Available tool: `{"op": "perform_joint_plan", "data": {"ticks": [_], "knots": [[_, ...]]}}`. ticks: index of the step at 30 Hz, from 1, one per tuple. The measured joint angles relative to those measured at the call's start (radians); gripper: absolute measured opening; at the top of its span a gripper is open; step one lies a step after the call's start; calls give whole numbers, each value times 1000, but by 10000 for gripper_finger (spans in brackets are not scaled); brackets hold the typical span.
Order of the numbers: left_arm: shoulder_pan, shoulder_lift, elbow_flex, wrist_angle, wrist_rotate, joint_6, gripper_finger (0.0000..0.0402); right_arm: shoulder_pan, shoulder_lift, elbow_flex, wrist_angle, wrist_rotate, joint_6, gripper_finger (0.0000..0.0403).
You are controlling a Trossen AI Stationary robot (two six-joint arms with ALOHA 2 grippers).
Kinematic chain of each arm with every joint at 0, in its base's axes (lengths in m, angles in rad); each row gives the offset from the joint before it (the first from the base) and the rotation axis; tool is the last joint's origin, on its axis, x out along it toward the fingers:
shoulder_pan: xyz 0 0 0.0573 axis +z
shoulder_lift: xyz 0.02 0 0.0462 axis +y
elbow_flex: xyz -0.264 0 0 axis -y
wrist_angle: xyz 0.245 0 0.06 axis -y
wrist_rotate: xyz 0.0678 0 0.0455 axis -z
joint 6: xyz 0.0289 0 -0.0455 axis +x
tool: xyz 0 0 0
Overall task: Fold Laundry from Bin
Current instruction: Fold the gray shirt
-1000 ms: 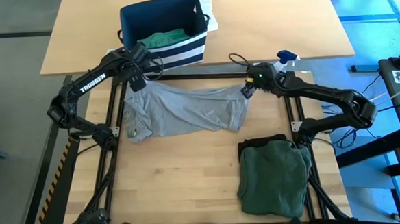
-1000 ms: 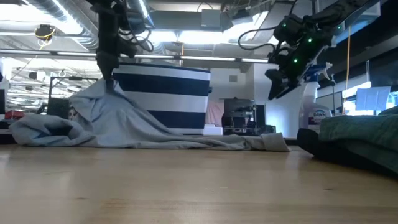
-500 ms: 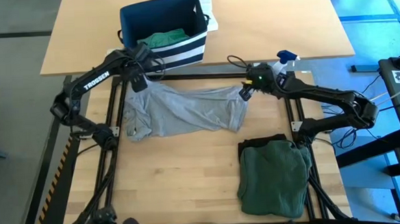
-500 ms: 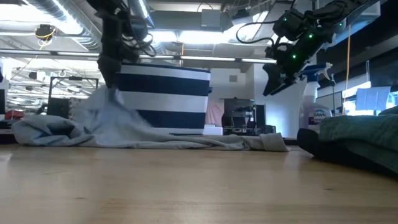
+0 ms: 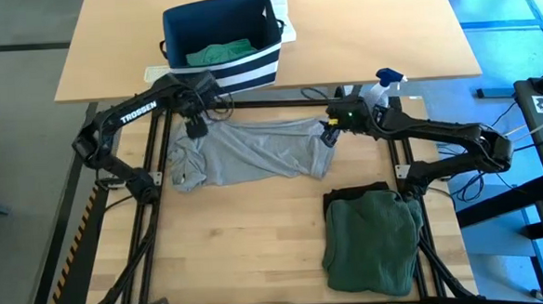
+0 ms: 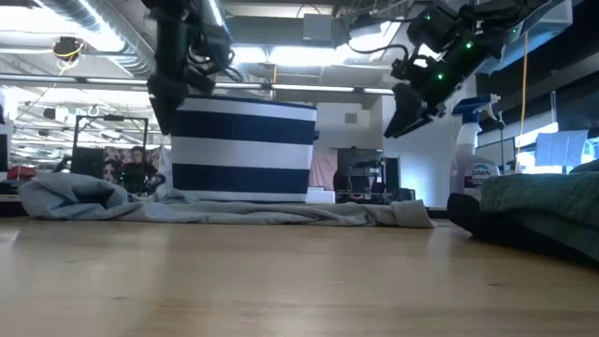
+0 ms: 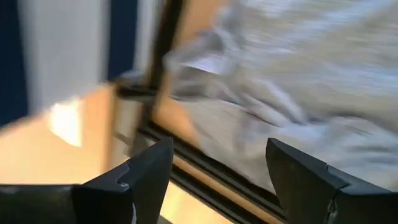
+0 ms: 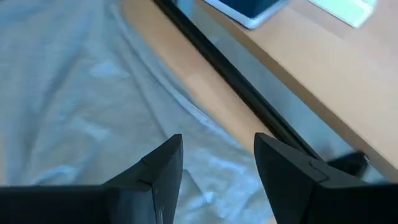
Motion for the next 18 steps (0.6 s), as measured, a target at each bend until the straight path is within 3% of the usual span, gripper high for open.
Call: {"op": "perform_joint_plan", "data": {"ticks": [4,8,14,18], "knots": [[-175,-35,-22,-121,-3,-236,237,67,0,0,34,-21,-2,198],[-370,-67,-100,-138,-12,-450,224,157,0,0,59,-41,1,198],[-605,-128,-261,-81,-17,-748,221,296,0,0,56,-12,6,198],[-702,-148,-354,-9,-10,-877,220,355,0,0,67,29,10,198]]}}
